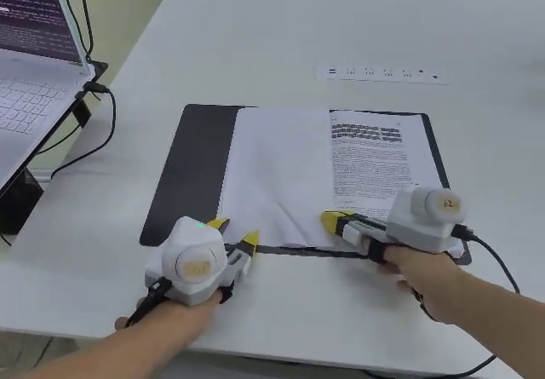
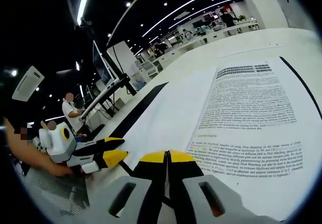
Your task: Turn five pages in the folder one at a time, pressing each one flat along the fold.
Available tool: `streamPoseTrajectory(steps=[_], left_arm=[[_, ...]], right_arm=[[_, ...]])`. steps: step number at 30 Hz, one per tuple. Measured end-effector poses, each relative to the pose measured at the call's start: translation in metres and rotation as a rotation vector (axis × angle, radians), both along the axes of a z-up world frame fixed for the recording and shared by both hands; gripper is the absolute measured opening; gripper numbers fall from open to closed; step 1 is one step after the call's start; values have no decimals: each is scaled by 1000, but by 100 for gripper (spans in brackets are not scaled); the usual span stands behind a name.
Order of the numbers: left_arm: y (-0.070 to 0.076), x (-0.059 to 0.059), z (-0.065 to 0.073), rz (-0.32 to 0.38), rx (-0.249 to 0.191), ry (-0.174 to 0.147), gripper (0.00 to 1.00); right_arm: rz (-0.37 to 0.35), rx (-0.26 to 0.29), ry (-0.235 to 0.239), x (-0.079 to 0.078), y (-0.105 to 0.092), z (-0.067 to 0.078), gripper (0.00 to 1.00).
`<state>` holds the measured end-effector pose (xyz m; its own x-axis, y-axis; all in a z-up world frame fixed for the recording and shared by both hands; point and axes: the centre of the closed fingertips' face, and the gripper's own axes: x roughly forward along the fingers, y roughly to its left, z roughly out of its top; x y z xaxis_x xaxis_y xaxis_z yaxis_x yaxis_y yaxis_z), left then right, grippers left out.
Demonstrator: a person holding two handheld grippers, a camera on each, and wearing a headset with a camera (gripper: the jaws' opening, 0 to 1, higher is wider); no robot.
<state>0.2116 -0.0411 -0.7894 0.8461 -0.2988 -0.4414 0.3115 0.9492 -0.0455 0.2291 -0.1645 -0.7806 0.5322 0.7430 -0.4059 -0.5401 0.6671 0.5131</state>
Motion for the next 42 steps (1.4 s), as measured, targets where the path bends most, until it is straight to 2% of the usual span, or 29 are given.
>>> streamPoseTrajectory(steps=[8, 17, 18, 19, 20, 21, 22, 23, 25, 26, 27, 28, 29, 31, 34, 35, 36, 39, 40, 41, 42], left_arm=[[0, -1, 1, -3, 3, -1, 29], [-1, -2, 2, -2, 3, -2, 29], [-1, -2, 2, -3, 3, -2, 29], [-1, -2, 2, -2, 3, -2, 29], [-1, -3, 2, -2, 3, -2, 29], [-1, -3, 2, -2, 4, 0, 29], [-1, -3, 2, -3, 5, 0, 29], [-1, -3, 2, -3, 6, 2, 29], [-1, -3, 2, -5, 9, 2, 29], [-1, -3, 2, -5, 10, 2, 29], [-1, -3, 2, -5, 9, 3, 29], [-1, -3, 2, -6, 11, 3, 29], [-1, -3, 2, -7, 12, 5, 29], [-1, -3, 2, -6, 14, 11, 29], [-2, -2, 4, -5, 20, 39, 29], [-2, -1, 4, -11, 28, 55, 29], [-2, -1, 4, -11, 26, 74, 29], [-5, -4, 5, -9, -14, 161, 32], [-6, -5, 6, 2, -41, 196, 32], [-6, -4, 7, 5, -51, 204, 30], [-7, -8, 8, 2, -63, 239, 28]], right_arm=[[-13, 30, 37, -26, -5, -1, 0], [-20, 44, 81, -46, -5, -3, 0], [-3, 41, 101, -52, -4, -5, 0], [24, -39, 146, -63, -8, -17, 0], [-1, 25, 42, -52, -3, 4, 0], [-21, -25, 82, -57, -13, 1, 0], [-40, 6, 110, -60, -12, 0, 0], [-58, 41, 94, -60, -13, 8, 0], [-85, 40, 61, -58, -18, 15, 0], [-106, 84, 60, -56, -16, 21, 0], [-117, 94, 53, -54, -19, 29, 0], [-116, 86, 52, -55, -19, 26, 0], [-117, 82, 47, -55, -20, 30, 0], [-125, 113, 26, -54, -20, 44, 0], [-129, 129, -3, -55, -20, 57, 0], [-131, 135, -14, -56, -22, 65, 0], [-131, 137, -20, -56, -21, 66, 0], [-146, 141, -25, -58, -27, 83, 0], [-158, 149, -27, -58, -29, 87, 0], [-191, 142, -3, -58, -36, 90, 0], [-199, 131, 5, -60, -39, 90, 0]])
